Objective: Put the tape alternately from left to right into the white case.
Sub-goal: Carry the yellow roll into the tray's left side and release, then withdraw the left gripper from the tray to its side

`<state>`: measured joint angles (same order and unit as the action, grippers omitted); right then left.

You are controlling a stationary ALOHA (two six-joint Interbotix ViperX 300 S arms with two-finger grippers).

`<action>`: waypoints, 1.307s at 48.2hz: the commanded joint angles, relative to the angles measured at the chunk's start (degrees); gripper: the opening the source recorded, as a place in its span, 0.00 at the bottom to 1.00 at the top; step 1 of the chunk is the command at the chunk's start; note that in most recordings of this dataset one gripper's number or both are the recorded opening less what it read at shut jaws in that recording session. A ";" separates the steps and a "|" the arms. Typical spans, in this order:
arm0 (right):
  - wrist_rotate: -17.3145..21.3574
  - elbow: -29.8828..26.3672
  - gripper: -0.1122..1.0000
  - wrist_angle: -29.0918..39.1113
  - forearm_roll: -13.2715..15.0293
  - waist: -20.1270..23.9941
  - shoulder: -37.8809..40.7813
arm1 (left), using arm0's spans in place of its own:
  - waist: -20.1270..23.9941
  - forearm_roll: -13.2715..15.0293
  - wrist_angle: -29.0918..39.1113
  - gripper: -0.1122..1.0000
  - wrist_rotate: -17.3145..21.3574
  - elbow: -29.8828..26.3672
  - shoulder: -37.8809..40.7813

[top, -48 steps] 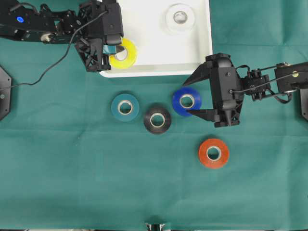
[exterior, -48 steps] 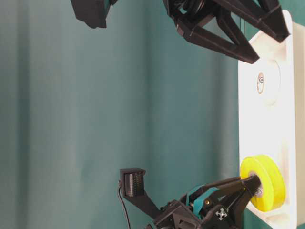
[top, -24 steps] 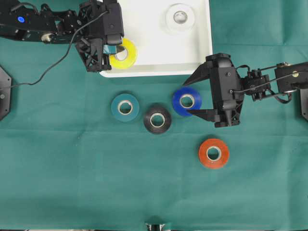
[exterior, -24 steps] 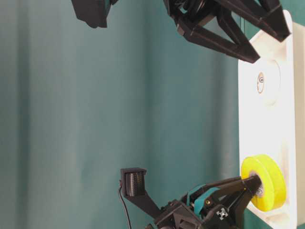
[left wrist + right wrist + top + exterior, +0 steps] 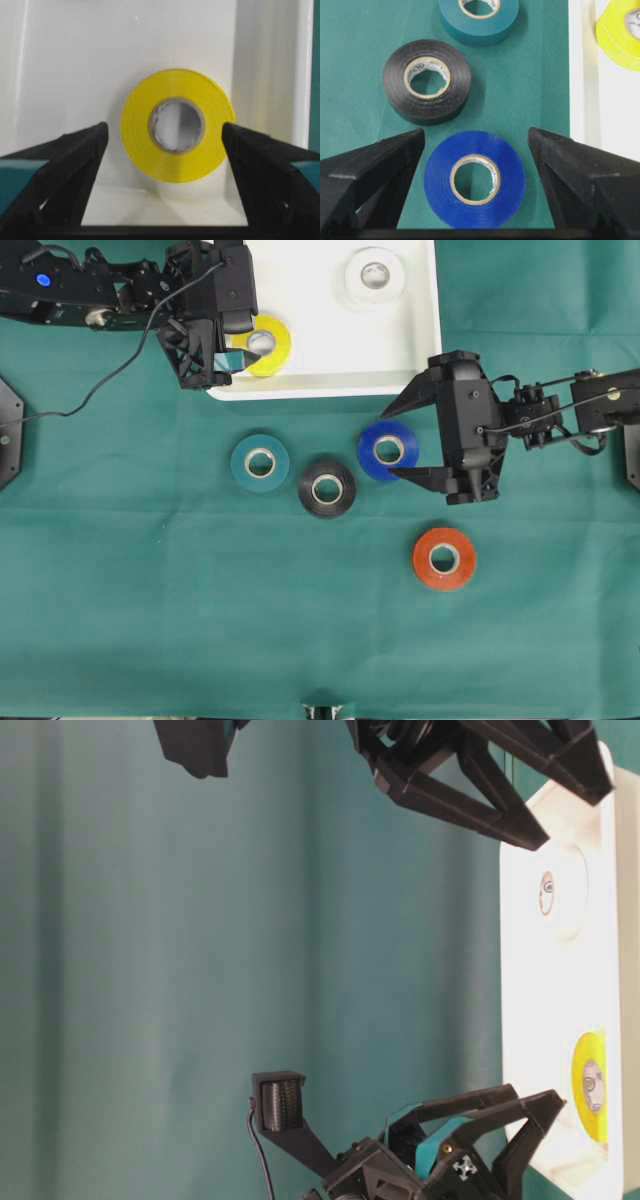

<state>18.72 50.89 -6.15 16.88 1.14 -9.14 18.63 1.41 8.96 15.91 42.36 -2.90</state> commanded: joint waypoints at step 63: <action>0.00 -0.53 0.86 -0.62 0.00 0.09 -0.35 | -17.49 0.18 1.76 0.99 -10.99 10.37 -17.67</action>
<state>18.72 50.89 -6.24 16.88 1.14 -8.96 1.93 1.49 10.90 5.71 52.38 -18.11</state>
